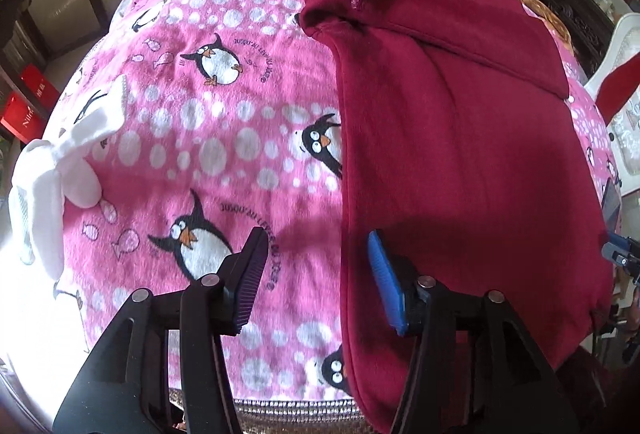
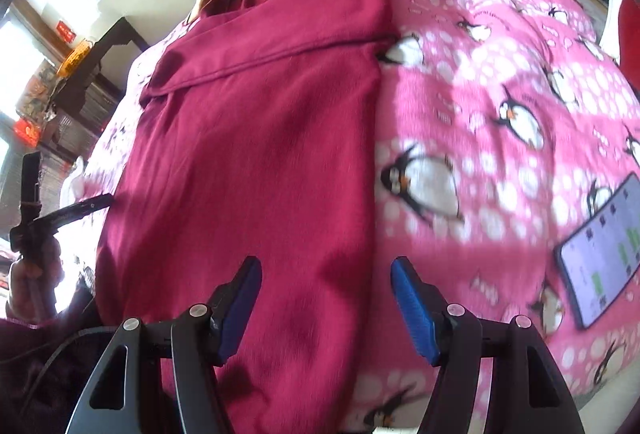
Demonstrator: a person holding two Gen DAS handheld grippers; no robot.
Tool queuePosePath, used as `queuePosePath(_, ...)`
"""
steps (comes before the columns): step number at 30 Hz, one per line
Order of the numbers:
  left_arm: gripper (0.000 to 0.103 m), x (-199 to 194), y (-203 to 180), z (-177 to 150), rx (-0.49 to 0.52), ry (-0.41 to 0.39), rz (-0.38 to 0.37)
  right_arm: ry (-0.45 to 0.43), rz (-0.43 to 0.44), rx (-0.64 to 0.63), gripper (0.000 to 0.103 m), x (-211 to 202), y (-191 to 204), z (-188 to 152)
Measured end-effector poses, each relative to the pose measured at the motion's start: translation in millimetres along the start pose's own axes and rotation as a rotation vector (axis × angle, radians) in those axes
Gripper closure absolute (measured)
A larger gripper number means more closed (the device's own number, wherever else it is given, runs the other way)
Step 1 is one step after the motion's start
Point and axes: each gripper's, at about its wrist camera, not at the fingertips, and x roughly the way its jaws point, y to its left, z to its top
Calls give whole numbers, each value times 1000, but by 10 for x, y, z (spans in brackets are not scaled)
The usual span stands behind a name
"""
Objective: Fold small clothes
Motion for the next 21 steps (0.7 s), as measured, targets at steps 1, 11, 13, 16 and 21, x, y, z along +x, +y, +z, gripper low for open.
queuePosePath(1, 51, -26, -19, -42, 10, 0, 1, 9, 6, -7, 38, -24, 10, -76)
queuePosePath(11, 51, -169, -209, -445, 102, 37, 30, 19, 67, -31, 38, -218, 114, -544)
queuePosePath(13, 51, -147, -224, -439, 113, 43, 46, 5, 74, -20, 38, -218, 105, -577)
queuePosePath(16, 51, -147, -220, -455, 107, 46, 49, -3, 79, -12, 38, -201, 107, -560)
queuePosePath(21, 51, -155, -207, -484, 101, 52, 42, -6, 89, -25, 38, -240, 144, -516)
